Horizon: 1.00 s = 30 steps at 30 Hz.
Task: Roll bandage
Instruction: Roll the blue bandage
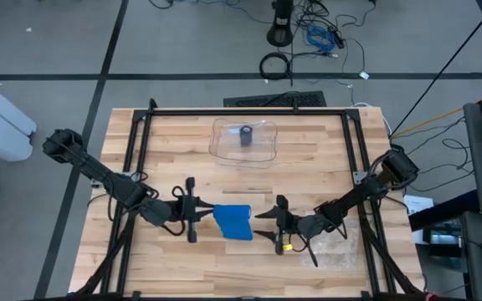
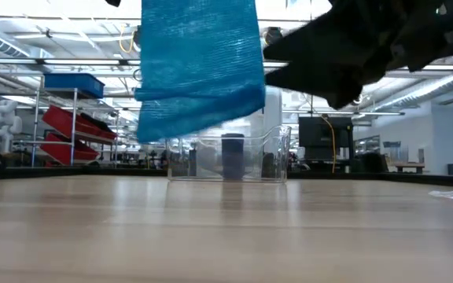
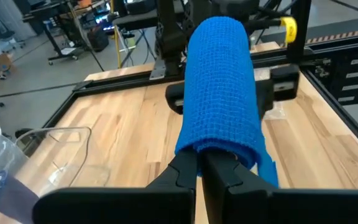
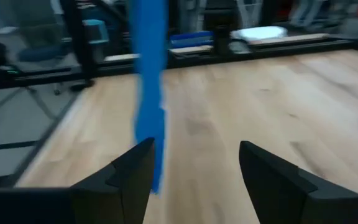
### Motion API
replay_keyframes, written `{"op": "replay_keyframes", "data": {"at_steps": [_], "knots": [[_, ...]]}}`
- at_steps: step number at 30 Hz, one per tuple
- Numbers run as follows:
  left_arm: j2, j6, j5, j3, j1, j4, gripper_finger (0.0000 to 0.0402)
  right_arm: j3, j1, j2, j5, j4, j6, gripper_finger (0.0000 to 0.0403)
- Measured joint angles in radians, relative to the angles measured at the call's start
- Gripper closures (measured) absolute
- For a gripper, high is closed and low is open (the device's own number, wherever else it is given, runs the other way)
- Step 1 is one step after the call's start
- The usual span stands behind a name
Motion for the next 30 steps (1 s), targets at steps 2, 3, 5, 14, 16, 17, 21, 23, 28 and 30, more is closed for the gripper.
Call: {"op": "replay_keyframes", "data": {"at_steps": [2, 3, 5, 14, 16, 17, 21, 23, 28, 30], "knots": [[0.009, 0.0, 0.0, 0.0, 0.003, 0.005, 0.0395, 0.013, 0.0, 0.0, -0.062, 0.0, -0.002, 0.0185], [0.013, 0.0, 0.0, 0.0, 0.006, 0.007, 0.0395, 0.021, 0.0, 0.0, -0.103, 0.0, -0.006, 0.0185], [0.015, 0.0, 0.0, 0.0, 0.01, 0.008, 0.0395, 0.035, 0.0, 0.001, -0.171, -0.002, -0.024, 0.0185], [0.017, -0.054, 0.08, 0.0, 0.039, 0.026, 0.0395, 0.16, -0.039, 0.2, -0.04, 0.017, 0.063, 0.0186], [0.017, -0.054, 0.08, 0.0, 0.039, 0.02, 0.0395, 0.192, -0.045, 0.231, -0.045, 0.017, 0.056, 0.0188], [0.017, -0.058, 0.083, 0.0, 0.039, 0.019, 0.0395, 0.204, -0.045, 0.237, -0.048, 0.02, 0.05, 0.0191], [0.017, -0.075, 0.111, 0.0, 0.039, -0.006, 0.0395, 0.224, -0.044, 0.236, -0.049, 0.024, 0.014, 0.0226], [0.017, -0.08, 0.113, 0.0, 0.041, -0.024, 0.0395, 0.224, -0.045, 0.231, -0.05, 0.023, 0.004, 0.0272], [0.017, -0.137, 0.143, 0.0, 0.059, -0.041, 0.0395, 0.224, -0.044, 0.23, -0.049, -0.037, -0.028, 0.039], [0.017, -0.155, 0.167, 0.0, 0.069, -0.04, 0.0395, 0.224, -0.044, 0.23, -0.049, -0.067, -0.015, 0.0399]]}}
